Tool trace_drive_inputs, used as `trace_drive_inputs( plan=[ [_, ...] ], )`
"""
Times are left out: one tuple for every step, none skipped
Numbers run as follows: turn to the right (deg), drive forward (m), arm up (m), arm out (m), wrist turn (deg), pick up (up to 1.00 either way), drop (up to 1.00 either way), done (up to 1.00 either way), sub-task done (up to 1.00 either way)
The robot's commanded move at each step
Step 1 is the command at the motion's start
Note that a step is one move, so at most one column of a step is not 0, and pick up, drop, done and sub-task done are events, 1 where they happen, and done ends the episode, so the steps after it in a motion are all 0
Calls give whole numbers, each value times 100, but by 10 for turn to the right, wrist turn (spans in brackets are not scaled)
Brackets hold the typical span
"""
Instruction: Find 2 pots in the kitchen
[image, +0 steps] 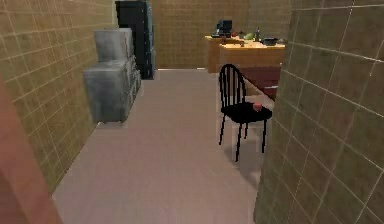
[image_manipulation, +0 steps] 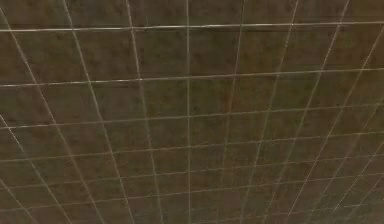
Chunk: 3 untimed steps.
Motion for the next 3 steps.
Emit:
trace_drive_inputs(
  plan=[
    [0, 100, 0, 0, 0, 0, 0, 0, 0],
    [0, 100, 0, 0, 0, 0, 0, 0, 0],
    [-90, 0, 0, 0, 0, 0, 0, 0, 0]
  ],
)
